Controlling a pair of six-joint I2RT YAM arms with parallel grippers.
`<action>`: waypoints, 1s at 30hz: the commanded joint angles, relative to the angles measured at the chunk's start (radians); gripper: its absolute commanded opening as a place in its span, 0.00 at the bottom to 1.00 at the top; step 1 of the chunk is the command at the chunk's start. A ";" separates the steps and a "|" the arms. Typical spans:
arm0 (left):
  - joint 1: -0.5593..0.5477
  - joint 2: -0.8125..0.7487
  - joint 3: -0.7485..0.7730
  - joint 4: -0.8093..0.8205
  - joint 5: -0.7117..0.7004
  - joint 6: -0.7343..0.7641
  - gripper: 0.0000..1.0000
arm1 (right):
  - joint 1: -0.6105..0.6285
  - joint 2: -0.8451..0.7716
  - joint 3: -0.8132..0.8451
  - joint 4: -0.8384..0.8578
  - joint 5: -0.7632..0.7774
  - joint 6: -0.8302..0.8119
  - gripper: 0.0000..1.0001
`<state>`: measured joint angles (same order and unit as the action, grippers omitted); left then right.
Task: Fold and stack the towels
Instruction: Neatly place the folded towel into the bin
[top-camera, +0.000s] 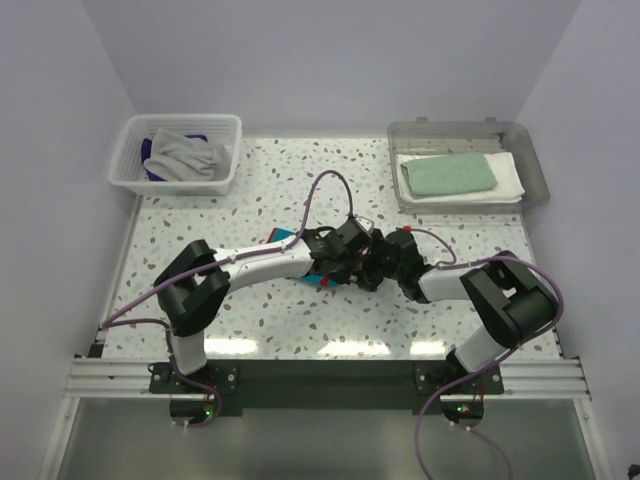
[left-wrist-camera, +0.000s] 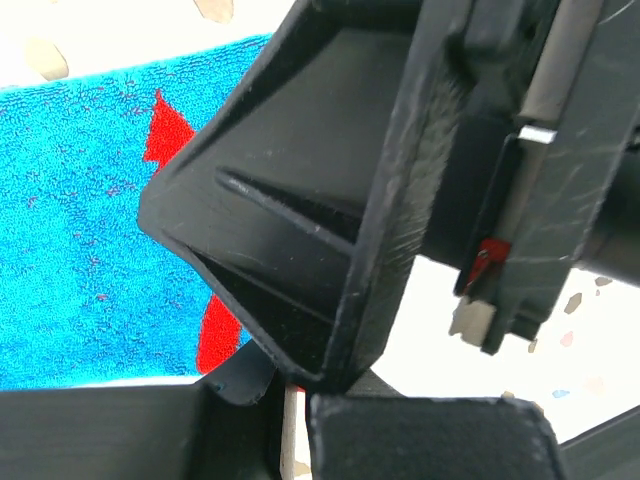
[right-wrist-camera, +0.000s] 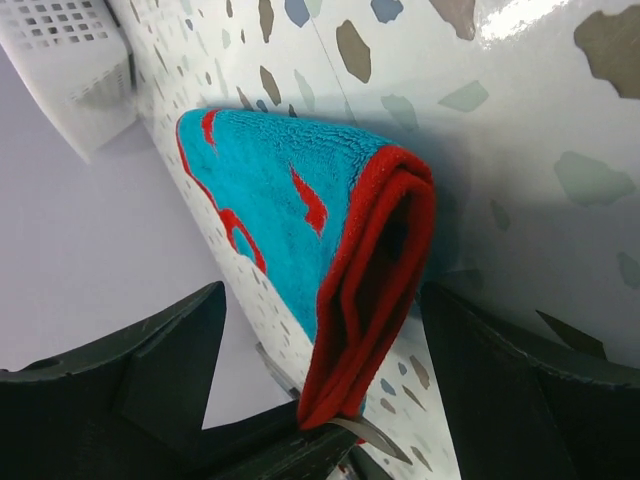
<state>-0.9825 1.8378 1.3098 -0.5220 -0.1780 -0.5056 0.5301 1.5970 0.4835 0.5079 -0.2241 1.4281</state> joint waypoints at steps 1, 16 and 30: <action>0.013 -0.003 0.045 0.077 -0.002 -0.040 0.00 | 0.053 0.050 -0.034 -0.151 0.011 -0.032 0.83; 0.015 -0.005 0.017 0.116 0.086 -0.048 0.53 | 0.053 0.004 0.081 -0.321 0.035 -0.228 0.00; 0.275 -0.288 -0.066 0.047 0.143 0.041 1.00 | -0.113 0.084 0.487 -0.781 0.037 -0.808 0.00</action>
<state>-0.7570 1.6463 1.2472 -0.4950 -0.0555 -0.5220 0.4595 1.6592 0.8825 -0.1383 -0.1764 0.7986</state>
